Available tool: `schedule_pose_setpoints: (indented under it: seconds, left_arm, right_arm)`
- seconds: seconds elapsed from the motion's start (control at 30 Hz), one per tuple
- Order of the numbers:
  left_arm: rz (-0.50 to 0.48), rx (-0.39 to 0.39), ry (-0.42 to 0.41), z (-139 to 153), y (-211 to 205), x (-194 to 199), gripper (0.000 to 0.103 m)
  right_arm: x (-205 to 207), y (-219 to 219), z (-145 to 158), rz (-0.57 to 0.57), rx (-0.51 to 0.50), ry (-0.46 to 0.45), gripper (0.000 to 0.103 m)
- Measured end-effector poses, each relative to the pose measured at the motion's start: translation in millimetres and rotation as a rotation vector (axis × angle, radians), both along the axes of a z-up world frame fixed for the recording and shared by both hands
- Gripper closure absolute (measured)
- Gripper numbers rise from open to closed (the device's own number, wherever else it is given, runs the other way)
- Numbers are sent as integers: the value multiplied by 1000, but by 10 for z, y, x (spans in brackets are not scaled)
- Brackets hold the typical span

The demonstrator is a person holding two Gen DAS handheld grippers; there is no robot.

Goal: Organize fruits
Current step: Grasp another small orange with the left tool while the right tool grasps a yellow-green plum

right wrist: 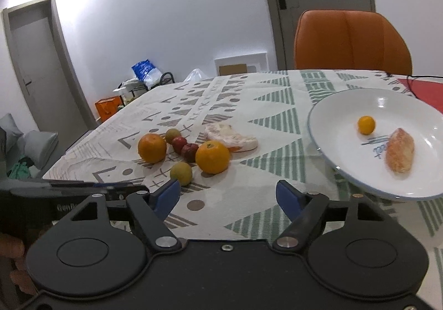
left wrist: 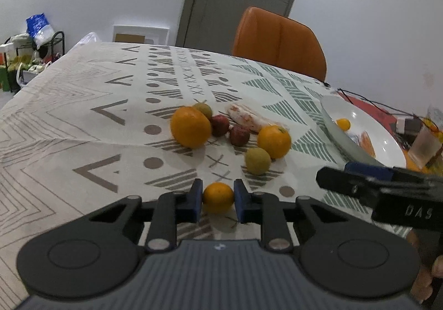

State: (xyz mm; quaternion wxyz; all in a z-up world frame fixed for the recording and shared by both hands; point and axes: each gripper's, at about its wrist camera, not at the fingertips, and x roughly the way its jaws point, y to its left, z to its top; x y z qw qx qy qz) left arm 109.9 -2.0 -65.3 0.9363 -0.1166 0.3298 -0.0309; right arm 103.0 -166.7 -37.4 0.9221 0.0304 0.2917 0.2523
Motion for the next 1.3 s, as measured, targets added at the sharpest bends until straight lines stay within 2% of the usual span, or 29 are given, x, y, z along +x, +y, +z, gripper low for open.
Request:
schedule_pose_setpoints:
  seconds: [0.2,0.43,0.67,0.7,0.73,0.8,1.03,1.3]
  left_arm:
    - [31,4,-13,45,148,0,81]
    - [64,7,-22,89,293,-3,81]
    - [72,7,-23,101,353,5,81]
    - [72,6,-24,107,358,7,81]
    - [71,6,-25,114,361,10,81]
    - [69,9,-28,132,356,12,81]
    - [53,33,-47,235,242,21,81]
    - [3,52,-70,338,-28,114,81]
  right_arm:
    - [62,174,10,41,-2,5,33]
    - [146,332,-25,81,7,34,41]
    - [210,483,-49,114,12,50,44]
    - [227,503,-61,118,14,55,49]
    - [239,525,-76,123,16,61,63]
    - [296,555,-127,125,15,86,82]
    - [197,384,-50,122,46,49,83]
    - [103,28,117,57,79,-6,83]
